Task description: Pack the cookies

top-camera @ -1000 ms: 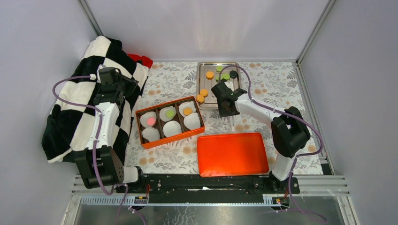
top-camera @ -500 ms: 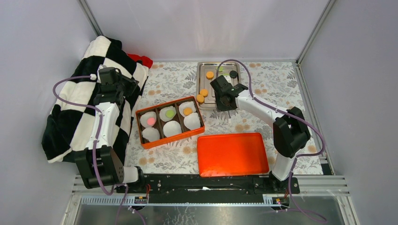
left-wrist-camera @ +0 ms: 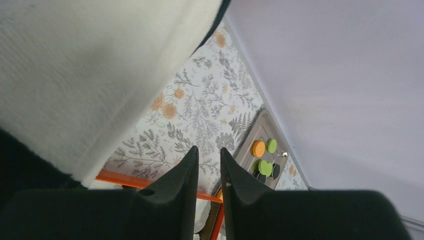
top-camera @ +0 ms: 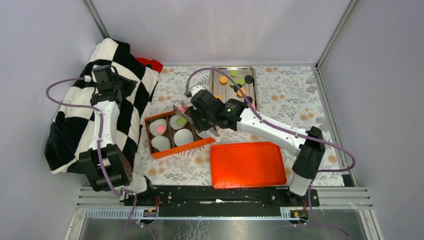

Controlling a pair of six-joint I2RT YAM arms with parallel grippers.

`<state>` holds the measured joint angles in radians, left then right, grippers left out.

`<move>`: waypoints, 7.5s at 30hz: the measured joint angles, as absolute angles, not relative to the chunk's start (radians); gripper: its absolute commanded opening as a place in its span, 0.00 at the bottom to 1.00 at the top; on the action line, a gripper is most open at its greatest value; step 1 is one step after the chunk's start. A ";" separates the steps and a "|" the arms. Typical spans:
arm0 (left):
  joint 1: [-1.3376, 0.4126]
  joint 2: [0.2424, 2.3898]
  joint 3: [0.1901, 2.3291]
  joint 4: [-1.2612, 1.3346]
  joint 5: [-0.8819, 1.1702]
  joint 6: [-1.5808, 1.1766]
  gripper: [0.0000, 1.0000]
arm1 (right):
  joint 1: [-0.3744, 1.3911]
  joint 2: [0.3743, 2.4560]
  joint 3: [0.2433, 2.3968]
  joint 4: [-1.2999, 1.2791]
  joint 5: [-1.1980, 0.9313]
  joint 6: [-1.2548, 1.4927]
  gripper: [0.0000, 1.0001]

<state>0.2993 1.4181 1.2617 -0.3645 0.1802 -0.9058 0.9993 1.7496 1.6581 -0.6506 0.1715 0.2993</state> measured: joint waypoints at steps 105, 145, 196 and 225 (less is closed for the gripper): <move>0.281 1.394 1.226 -0.373 0.229 -0.863 0.31 | 0.534 1.813 1.345 -0.546 0.297 0.287 0.52; 0.281 1.394 1.226 -0.373 0.241 -0.863 0.30 | 0.487 1.807 1.460 -0.516 0.138 0.328 0.18; 0.281 1.394 1.227 -0.374 0.255 -0.834 0.42 | 1.074 1.773 1.489 -0.622 0.002 0.247 0.54; 0.252 1.395 1.227 -0.357 0.288 -0.835 0.41 | 0.757 1.592 1.323 -0.615 0.434 0.233 0.62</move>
